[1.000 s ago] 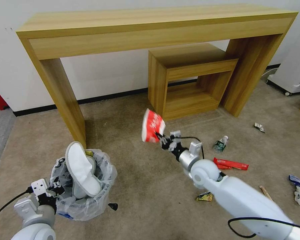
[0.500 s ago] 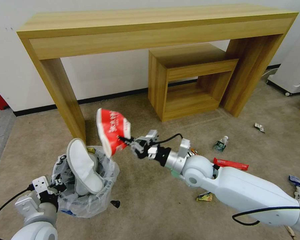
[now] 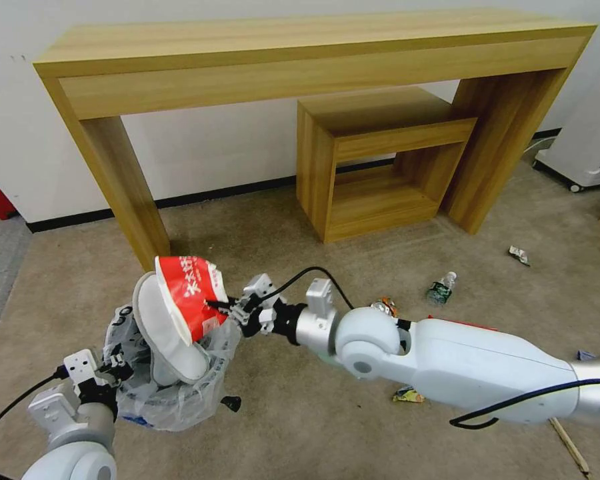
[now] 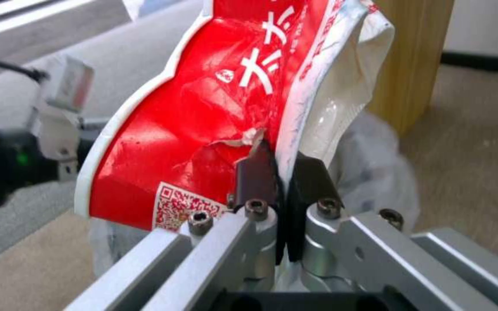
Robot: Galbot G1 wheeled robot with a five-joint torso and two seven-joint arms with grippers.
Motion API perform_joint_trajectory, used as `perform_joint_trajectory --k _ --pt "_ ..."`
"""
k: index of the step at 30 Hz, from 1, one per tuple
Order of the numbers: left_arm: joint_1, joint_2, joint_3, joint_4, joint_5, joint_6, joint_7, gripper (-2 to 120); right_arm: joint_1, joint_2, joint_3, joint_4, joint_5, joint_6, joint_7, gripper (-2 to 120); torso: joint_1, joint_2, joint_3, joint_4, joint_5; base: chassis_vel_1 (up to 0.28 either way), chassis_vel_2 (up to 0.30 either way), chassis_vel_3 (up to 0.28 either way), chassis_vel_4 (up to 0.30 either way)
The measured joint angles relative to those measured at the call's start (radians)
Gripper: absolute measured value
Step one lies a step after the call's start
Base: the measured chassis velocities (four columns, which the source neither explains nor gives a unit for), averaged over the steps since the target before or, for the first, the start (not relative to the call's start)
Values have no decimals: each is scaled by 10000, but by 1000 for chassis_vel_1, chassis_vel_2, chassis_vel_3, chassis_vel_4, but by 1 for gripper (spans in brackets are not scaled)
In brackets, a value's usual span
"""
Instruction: Pick up the trash bin and place the garbage on the floor into it.
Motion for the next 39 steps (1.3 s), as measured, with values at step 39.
perform_joint_trajectory --k 39 --pt "41 55 2 -177 -146 -97 73 1 -50 3320 -673 -1517 1804 -3281 4835 0 0 0 0 1 0 0 0 0 0"
